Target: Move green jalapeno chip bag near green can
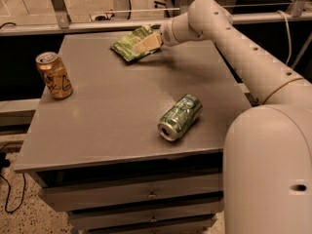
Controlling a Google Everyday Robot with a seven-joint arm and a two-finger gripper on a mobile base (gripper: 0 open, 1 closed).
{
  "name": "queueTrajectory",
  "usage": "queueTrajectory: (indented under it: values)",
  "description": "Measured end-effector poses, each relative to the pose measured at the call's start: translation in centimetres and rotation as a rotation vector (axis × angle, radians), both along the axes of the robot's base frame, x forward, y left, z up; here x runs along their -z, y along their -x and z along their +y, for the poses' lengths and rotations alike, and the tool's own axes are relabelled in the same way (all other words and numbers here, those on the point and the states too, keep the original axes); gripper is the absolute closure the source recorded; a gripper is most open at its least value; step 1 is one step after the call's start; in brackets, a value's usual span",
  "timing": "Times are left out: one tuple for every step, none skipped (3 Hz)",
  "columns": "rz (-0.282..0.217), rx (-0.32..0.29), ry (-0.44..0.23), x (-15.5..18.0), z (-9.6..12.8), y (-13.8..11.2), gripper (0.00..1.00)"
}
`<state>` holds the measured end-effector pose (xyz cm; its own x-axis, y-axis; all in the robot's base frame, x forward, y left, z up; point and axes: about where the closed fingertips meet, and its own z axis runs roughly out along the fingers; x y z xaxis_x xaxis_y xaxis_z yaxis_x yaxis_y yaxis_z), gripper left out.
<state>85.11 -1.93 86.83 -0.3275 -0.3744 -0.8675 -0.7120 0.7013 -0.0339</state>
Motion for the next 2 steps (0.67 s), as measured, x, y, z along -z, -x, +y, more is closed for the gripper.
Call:
queueTrajectory:
  values:
    - [0.004,-0.017,-0.004,0.55,1.34,-1.0,0.17]
    - [0.019,-0.025,0.001,1.48,1.68,-1.23,0.41]
